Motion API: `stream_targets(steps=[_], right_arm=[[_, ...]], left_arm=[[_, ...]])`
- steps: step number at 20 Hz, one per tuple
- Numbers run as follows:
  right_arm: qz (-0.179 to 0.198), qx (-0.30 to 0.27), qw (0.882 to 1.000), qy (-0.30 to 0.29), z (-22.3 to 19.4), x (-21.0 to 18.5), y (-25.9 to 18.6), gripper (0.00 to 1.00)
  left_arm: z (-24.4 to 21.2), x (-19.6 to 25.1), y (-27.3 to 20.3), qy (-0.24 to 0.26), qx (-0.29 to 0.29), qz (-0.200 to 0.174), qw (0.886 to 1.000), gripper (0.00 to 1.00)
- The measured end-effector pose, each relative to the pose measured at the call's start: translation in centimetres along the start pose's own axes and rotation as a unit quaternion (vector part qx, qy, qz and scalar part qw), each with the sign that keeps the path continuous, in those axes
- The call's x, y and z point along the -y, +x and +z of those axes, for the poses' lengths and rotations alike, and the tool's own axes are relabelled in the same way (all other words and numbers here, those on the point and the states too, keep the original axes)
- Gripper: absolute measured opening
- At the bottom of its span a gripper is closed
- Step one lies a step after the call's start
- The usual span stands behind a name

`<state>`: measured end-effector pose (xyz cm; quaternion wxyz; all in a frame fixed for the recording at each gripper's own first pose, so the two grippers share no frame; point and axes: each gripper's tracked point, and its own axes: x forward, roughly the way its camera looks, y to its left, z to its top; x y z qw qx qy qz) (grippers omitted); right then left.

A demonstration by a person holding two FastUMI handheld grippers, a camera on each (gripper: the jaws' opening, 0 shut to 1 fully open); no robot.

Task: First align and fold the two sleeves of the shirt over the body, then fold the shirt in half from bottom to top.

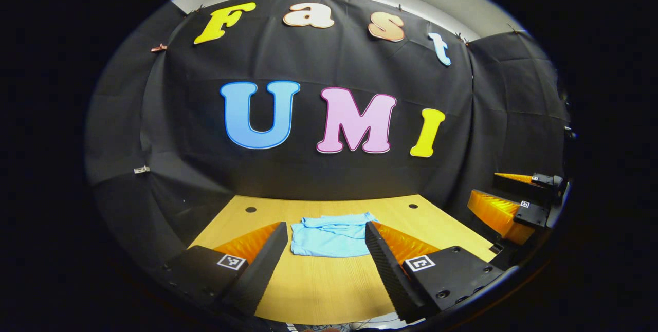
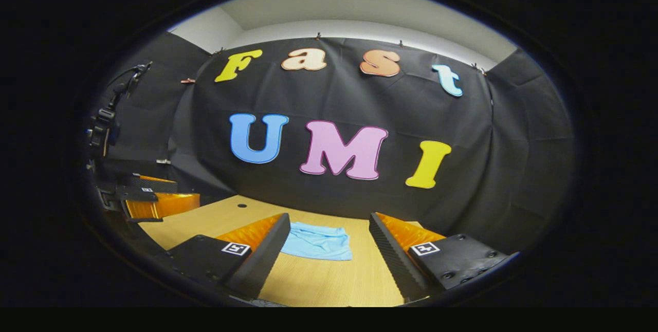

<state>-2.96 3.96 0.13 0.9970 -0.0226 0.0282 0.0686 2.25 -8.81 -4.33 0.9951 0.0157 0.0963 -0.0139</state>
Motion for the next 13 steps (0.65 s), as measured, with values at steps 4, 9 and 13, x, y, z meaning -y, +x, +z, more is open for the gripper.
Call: stream_targets(steps=[4,9,13], right_arm=[[0.0,0.004,1.0,-0.005,0.7,0.2,0.1,0.97],[0.005,0.011,1.0,-0.007,1.7,0.0,0.7,0.97],[0.01,0.02,1.0,-0.009,2.6,-0.1,0.9,0.97]], left_arm=[[0.9,-0.3,-0.8,-0.001,0.014,0.005,1.0,0.96],[1.5,-0.3,-1.3,0.004,0.024,0.005,1.0,0.96],[1.9,-0.4,-1.2,0.009,0.03,0.013,0.999,0.97]])
